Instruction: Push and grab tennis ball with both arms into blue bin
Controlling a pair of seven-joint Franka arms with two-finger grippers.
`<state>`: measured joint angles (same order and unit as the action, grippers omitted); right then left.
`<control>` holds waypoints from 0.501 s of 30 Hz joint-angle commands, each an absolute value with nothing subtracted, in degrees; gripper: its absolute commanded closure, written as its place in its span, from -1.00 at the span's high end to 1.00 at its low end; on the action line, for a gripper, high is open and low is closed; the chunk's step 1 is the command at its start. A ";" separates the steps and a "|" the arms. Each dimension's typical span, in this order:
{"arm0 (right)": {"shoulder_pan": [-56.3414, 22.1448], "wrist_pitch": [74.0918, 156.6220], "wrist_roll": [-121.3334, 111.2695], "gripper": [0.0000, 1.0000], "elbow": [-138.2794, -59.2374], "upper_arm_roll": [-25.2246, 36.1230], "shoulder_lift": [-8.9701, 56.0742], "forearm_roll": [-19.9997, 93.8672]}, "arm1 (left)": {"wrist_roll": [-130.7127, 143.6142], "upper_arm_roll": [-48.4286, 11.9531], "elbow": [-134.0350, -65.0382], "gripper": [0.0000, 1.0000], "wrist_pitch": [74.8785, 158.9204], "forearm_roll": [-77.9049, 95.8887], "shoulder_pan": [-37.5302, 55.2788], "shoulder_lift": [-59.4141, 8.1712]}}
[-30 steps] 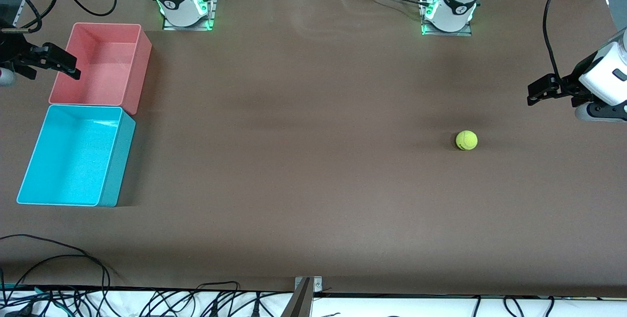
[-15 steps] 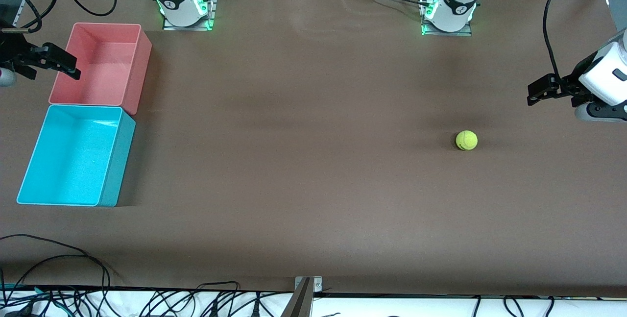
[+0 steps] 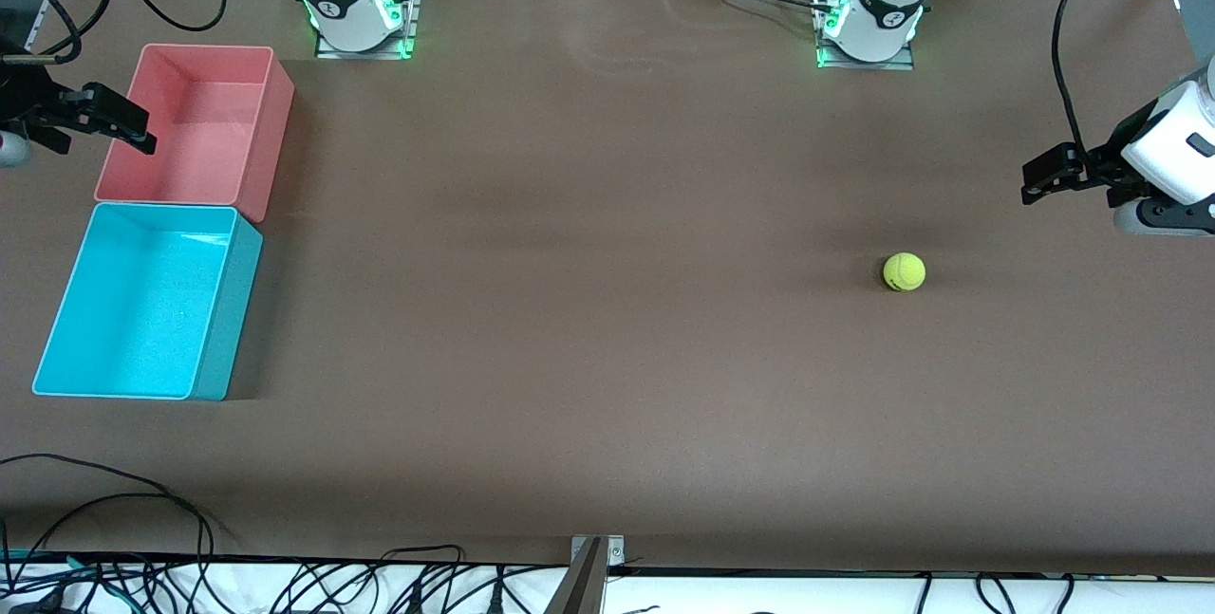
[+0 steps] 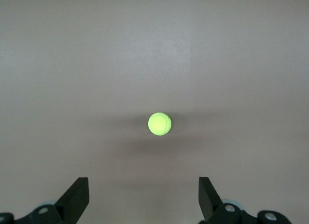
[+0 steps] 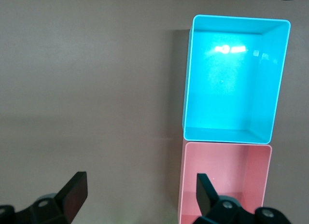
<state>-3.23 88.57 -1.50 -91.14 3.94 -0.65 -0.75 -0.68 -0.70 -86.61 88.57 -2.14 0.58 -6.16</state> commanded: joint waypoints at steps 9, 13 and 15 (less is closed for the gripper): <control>-3.25 88.15 -1.23 1.00 -90.79 3.96 -1.14 -0.44 | -1.23 -0.70 -86.48 1.00 88.77 -2.64 0.62 -6.50; -3.25 88.07 -1.23 1.00 -90.79 3.96 -1.14 -0.35 | 1.40 -0.70 -86.48 0.70 88.77 -2.90 0.79 -7.12; -3.25 88.15 -1.23 1.00 -90.79 3.96 -1.14 -0.35 | 2.72 -0.70 -86.48 0.34 88.77 -2.90 0.79 -7.12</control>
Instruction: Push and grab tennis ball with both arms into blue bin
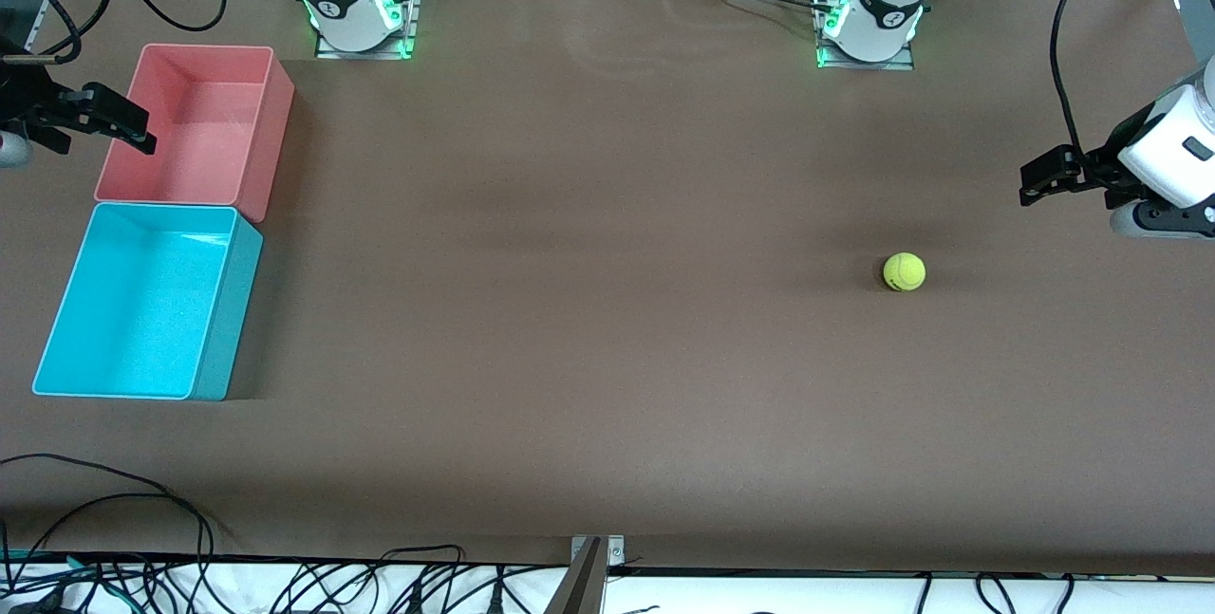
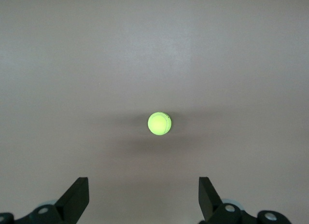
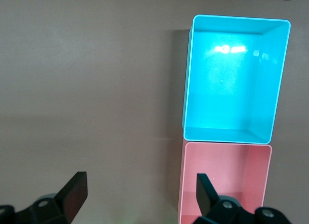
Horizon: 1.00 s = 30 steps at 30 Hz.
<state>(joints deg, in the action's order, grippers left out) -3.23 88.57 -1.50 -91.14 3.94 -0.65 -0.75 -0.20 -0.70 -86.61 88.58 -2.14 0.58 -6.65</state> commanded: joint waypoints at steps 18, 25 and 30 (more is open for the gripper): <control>-3.25 88.07 -1.23 1.00 -90.79 3.96 -1.14 -0.35 | 5.18 -0.53 -87.01 -1.00 88.42 -2.81 0.26 -7.73; -3.25 88.07 -1.23 1.00 -90.79 3.96 -1.14 -0.35 | 31.25 -0.61 -87.10 -1.00 88.51 -2.55 0.44 -9.75; -3.25 88.07 -1.23 1.00 -90.79 3.96 -1.14 -0.35 | 41.39 -0.62 -86.92 -1.00 89.03 -2.64 0.44 -11.51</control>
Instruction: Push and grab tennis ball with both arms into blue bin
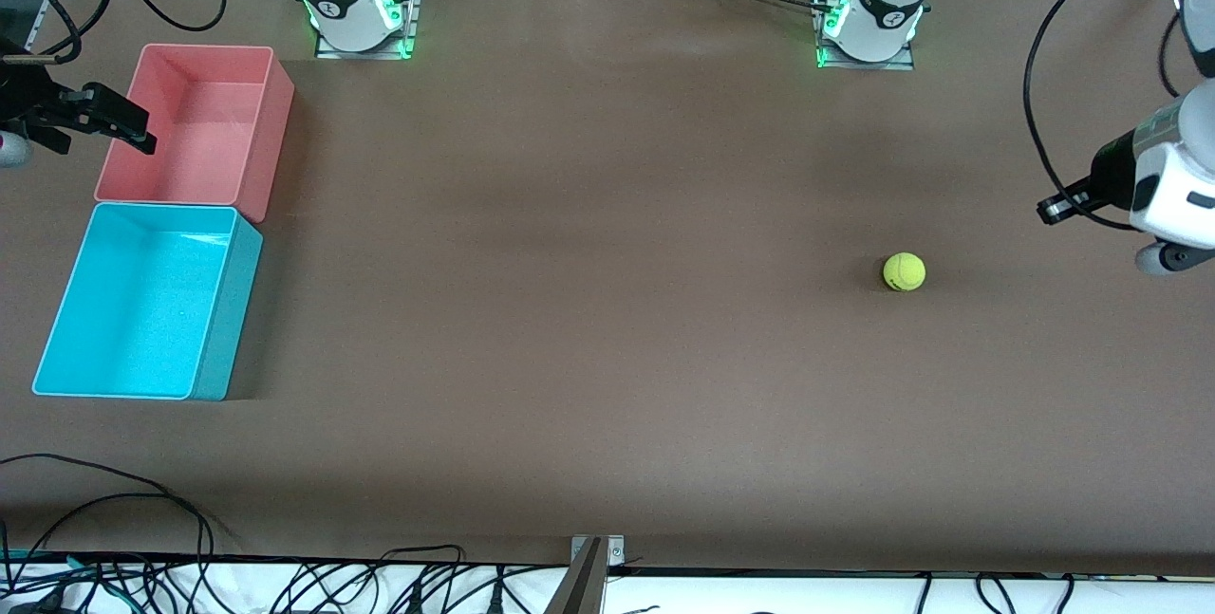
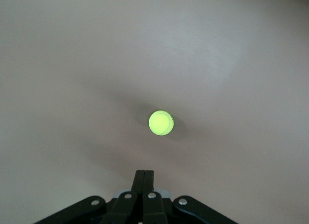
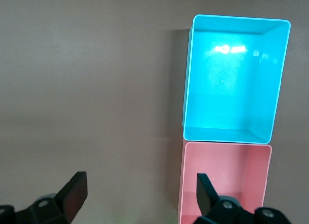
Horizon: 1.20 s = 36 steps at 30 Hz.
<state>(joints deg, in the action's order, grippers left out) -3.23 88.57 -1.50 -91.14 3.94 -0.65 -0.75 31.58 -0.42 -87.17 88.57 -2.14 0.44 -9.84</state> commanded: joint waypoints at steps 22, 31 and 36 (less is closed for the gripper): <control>-3.25 87.98 -1.23 1.00 -90.79 3.96 -1.14 -0.26 | 73.82 -0.35 -99.30 -1.00 103.44 2.02 -7.29 -12.39; -3.25 88.15 -1.23 1.00 -90.79 3.96 -1.14 -0.35 | 82.00 -0.70 -111.25 -1.00 116.96 -2.72 -7.29 -12.30; -3.25 88.07 -1.23 1.00 -90.79 3.96 -1.14 -0.26 | 85.16 -0.70 -118.55 -1.00 126.01 -2.72 -7.56 -12.66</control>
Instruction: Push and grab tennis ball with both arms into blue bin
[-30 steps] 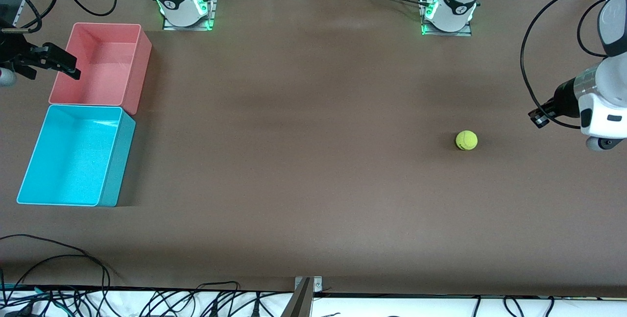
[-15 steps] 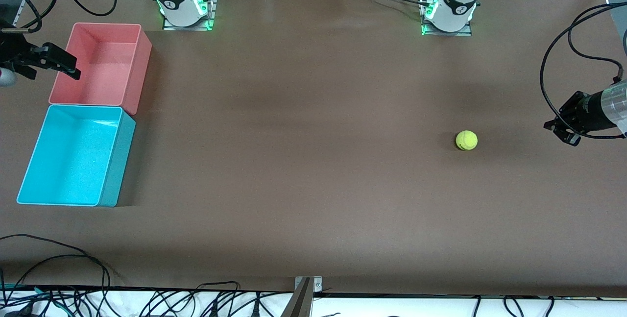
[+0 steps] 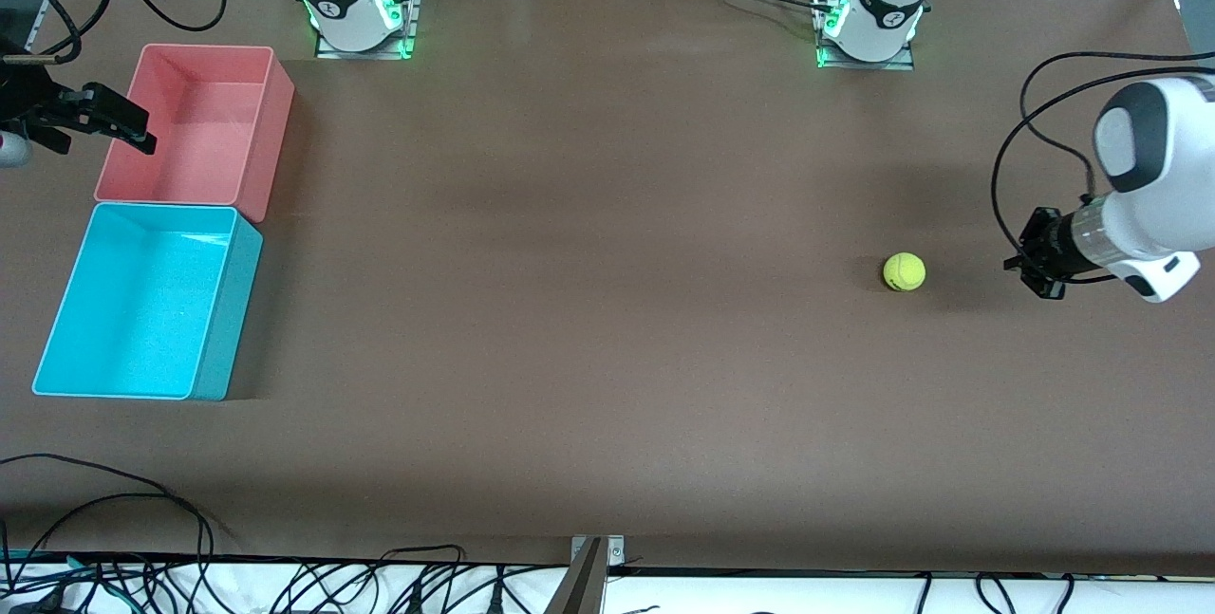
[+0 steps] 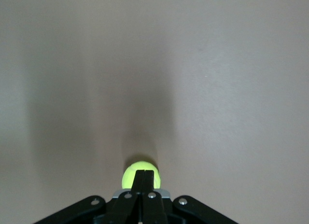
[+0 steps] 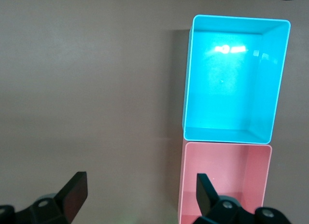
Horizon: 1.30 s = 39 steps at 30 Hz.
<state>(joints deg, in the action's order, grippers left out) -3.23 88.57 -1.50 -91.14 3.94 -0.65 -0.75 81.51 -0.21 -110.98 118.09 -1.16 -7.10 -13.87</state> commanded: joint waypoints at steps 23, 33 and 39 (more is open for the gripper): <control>-3.16 87.98 -1.23 1.00 -90.79 4.04 -1.05 -0.18 | 85.96 -0.62 -126.65 -1.00 143.35 -3.87 -7.65 -21.97; -3.16 87.98 -1.23 1.00 -90.88 4.04 -1.05 -0.26 | 85.70 -0.44 -126.65 -1.00 144.14 -3.96 -7.91 -22.76; -3.25 87.98 -1.23 1.00 -90.88 4.04 -0.97 -0.26 | 85.25 -0.53 -126.56 -1.00 144.14 -9.48 -11.42 -22.76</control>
